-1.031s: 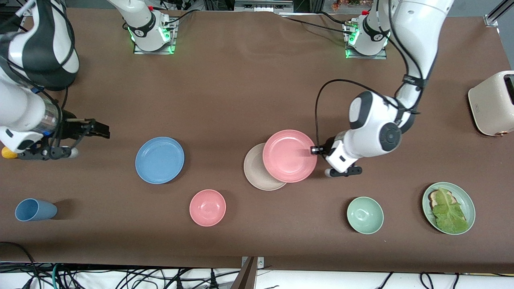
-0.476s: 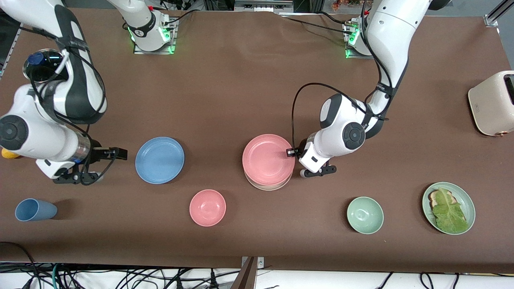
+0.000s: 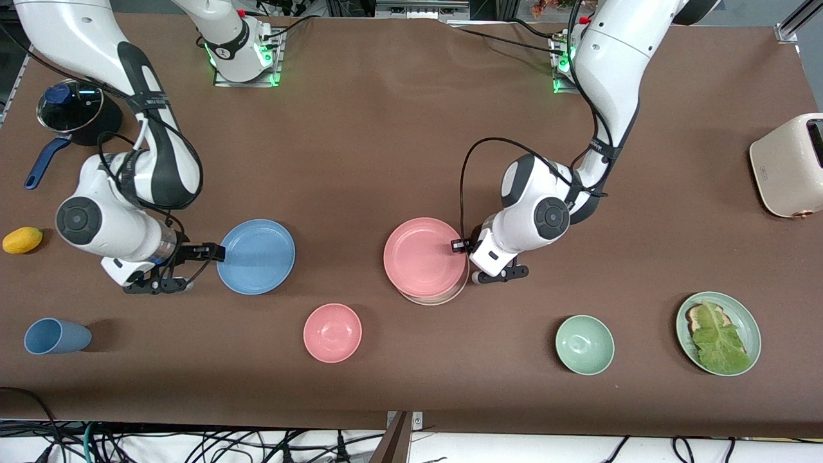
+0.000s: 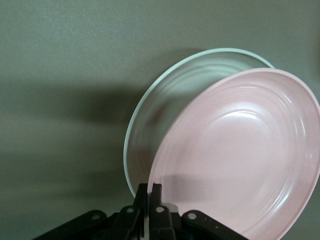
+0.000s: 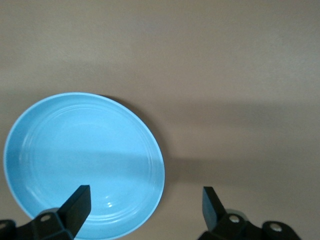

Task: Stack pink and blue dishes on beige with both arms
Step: 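Lower the pink plate onto the beige plate while the right gripper reaches the blue plate, then open the left gripper and withdraw while the right gripper grasps the blue plate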

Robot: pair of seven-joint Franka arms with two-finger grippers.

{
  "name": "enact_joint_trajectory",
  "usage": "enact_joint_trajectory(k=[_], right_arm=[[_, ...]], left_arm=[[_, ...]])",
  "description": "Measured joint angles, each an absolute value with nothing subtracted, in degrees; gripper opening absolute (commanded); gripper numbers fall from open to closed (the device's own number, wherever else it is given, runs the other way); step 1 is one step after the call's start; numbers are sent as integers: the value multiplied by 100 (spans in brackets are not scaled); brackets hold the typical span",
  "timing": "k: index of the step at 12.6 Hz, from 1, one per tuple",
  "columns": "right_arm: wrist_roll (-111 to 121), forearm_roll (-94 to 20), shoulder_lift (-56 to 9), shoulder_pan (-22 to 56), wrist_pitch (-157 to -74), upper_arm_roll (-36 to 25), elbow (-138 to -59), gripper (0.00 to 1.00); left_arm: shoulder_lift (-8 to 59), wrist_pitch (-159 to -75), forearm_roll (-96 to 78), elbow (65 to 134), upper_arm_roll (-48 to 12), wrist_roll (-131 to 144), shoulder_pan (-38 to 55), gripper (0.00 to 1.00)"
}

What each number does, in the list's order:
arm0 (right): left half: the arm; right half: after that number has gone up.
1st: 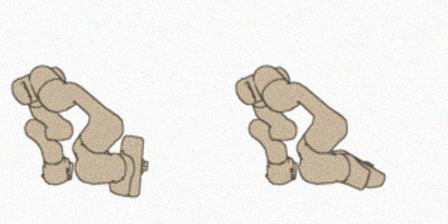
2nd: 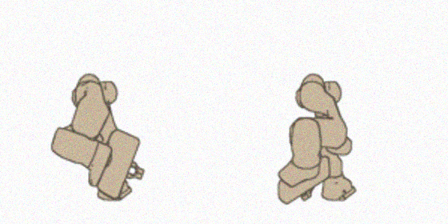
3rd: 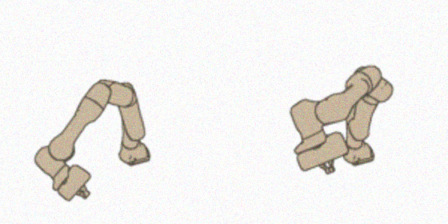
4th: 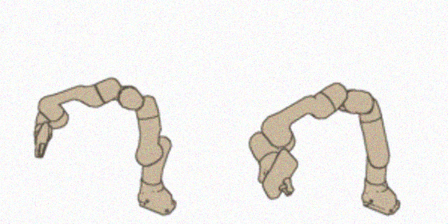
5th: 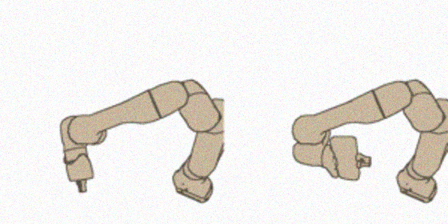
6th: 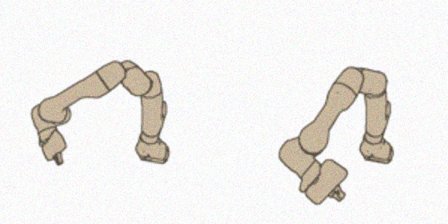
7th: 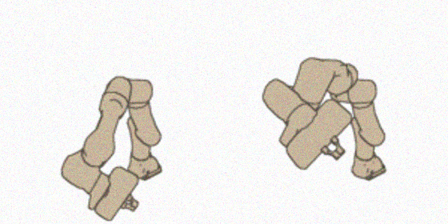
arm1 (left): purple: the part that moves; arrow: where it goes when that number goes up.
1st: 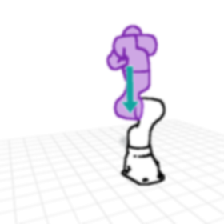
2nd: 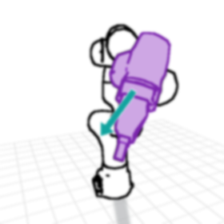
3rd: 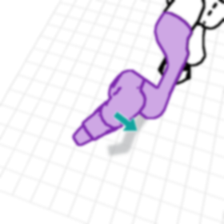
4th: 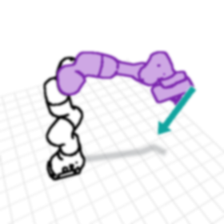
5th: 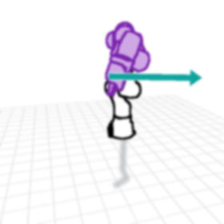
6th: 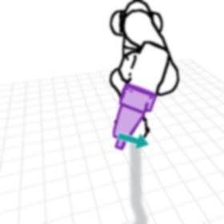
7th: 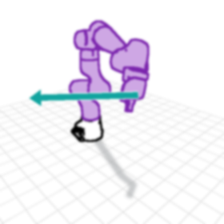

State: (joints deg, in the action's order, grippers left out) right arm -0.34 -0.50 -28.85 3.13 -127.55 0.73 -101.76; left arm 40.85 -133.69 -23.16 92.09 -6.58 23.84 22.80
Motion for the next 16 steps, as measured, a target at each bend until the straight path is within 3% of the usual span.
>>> enact_joint_trajectory(k=[3, 4, 5, 6, 9, 13, 15, 16], right_arm=[[-34, -50, -2882, 313, -13769, 73, -10828, 94], [-34, -50, -2884, 313, -14083, 73, -11036, 92], [-35, -50, -2890, 313, -14284, 73, -11196, 86], [-35, -50, -2898, 313, -14367, 73, -11288, 81], [-36, -51, -2901, 314, -14396, 75, -11341, 65], [-36, -51, -2995, 314, -14506, 75, -11359, 60], [-36, -51, -3060, 314, -14566, 75, -11360, 43], [-36, -51, -3067, 314, -14572, 75, -11360, 35]], left_arm=[[4121, -13436, -2314, 9312, -646, 2381, 2332, 0], [4121, -13461, -2314, 9329, -645, 2379, 2332, 17], [4120, -13485, -2314, 9332, -643, 2376, 2332, 55], [4121, -13494, -2314, 9333, -636, 2374, 2332, 61], [4120, -13509, -2314, 9331, -581, 2374, 2321, 66], [4043, -13383, -2314, 9267, -527, 2376, 2209, 66], [3852, -12953, -2314, 9210, -526, 2377, 2112, 69], [3691, -12540, -2314, 9134, -520, 2377, 2029, 75]])
